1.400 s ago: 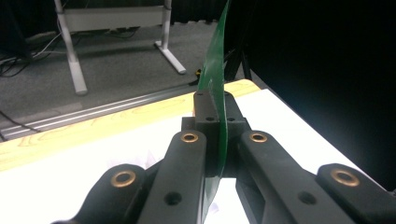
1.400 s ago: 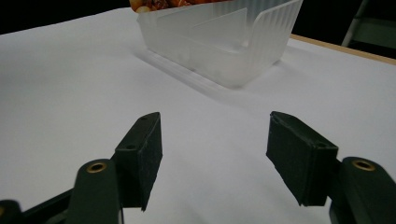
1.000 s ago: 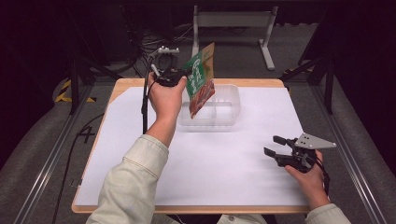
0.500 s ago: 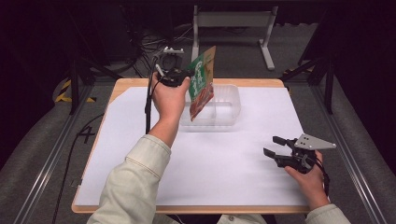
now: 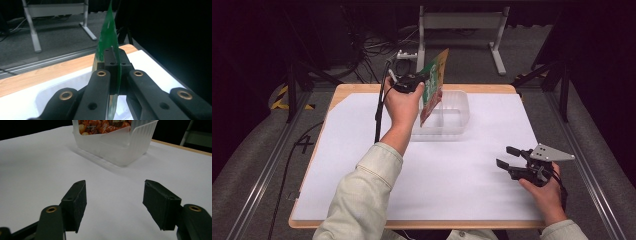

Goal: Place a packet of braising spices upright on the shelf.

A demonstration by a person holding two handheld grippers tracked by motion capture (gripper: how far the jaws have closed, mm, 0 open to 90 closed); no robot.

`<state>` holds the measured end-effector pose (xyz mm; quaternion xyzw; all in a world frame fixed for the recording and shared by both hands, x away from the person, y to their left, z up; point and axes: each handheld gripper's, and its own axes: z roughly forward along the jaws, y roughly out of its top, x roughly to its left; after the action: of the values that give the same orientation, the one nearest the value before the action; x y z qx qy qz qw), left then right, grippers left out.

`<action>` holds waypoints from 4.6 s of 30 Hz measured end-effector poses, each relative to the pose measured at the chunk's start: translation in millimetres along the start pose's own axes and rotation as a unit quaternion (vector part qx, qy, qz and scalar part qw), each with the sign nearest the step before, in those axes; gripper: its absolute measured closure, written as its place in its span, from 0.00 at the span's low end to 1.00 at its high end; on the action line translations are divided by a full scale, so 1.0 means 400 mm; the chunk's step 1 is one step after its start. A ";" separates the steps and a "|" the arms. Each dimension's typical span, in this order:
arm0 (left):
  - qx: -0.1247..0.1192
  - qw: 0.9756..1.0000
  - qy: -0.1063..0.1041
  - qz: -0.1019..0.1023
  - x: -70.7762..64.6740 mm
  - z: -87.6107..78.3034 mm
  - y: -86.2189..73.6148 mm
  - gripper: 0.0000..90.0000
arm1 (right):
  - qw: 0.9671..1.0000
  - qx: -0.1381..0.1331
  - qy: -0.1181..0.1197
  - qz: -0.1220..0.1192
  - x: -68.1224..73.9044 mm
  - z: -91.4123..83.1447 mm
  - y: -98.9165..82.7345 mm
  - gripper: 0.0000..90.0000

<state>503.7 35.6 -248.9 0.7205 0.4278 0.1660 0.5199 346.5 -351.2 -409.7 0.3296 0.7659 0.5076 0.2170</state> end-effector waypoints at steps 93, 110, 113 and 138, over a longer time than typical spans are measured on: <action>-0.087 0.986 -0.100 0.099 0.094 -0.326 -0.202 0.36 | 1.000 0.001 0.024 -0.008 0.002 0.058 0.045 0.36; -0.056 0.987 -0.113 0.098 0.142 -0.337 -0.303 0.32 | 0.999 0.007 0.040 -0.001 -0.004 0.054 0.041 0.35; -0.066 0.988 -0.111 0.089 0.149 -0.335 -0.334 0.33 | 0.999 0.009 0.040 -0.001 -0.005 0.055 0.039 0.35; -0.030 0.992 -0.101 0.076 0.194 -0.301 -0.560 0.35 | 0.999 0.017 0.040 -0.002 -0.009 0.067 0.019 0.34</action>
<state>366.9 190.6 -415.8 0.7482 0.3120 0.1445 0.5675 369.1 -334.9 -413.0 0.3108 0.7832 0.5071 0.1813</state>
